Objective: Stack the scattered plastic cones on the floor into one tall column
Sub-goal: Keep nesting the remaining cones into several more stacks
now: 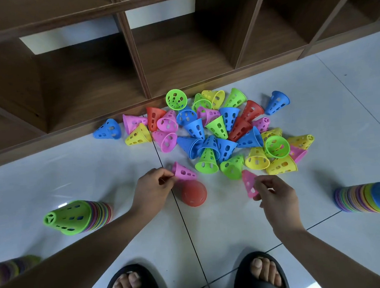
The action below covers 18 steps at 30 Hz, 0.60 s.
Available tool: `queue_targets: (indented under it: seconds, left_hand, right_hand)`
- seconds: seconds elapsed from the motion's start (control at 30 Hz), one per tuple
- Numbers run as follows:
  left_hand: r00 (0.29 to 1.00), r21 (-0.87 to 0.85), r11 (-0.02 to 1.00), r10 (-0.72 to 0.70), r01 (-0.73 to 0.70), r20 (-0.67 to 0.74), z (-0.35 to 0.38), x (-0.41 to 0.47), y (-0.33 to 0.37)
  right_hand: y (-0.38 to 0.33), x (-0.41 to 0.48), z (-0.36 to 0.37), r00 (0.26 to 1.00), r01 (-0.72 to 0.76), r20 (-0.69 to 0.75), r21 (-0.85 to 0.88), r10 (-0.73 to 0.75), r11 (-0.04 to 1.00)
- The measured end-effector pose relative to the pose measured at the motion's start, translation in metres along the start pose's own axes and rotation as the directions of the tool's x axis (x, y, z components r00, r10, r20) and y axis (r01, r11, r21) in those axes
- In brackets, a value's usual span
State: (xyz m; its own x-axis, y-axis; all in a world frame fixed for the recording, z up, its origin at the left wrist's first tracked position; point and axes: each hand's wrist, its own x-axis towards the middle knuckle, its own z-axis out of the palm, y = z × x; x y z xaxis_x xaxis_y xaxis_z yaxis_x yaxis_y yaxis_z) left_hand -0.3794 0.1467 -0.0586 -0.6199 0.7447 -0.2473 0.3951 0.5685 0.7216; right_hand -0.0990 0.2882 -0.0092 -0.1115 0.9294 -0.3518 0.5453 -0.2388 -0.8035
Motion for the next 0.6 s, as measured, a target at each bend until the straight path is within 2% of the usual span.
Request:
queue_targets:
  seconds: [0.17, 0.27, 0.4, 0.6]
  left_hand:
    - [0.991, -0.107, 0.989, -0.110, 0.101, -0.079, -0.017, -0.003, 0.000]
    - [0.983, -0.255, 0.959, -0.155, 0.125, -0.101, -0.026, -0.005, -0.003]
    - [0.985, -0.427, 0.893, -0.173, 0.144, -0.030, -0.033, -0.014, 0.004]
    - [0.985, -0.431, 0.889, -0.106, 0.154, 0.133, -0.016, -0.037, 0.026]
  right_hand:
    - [-0.014, -0.017, 0.006, 0.997, -0.017, 0.071, 0.141, 0.007, 0.990]
    - [-0.022, -0.023, 0.012, 0.989, -0.021, 0.145, 0.215, -0.011, 0.976]
    - [-0.036, -0.028, 0.020, 0.964, -0.065, 0.263, 0.359, -0.033, 0.931]
    - [-0.050, -0.026, 0.022, 0.884, -0.252, 0.468, 0.508, -0.018, 0.824]
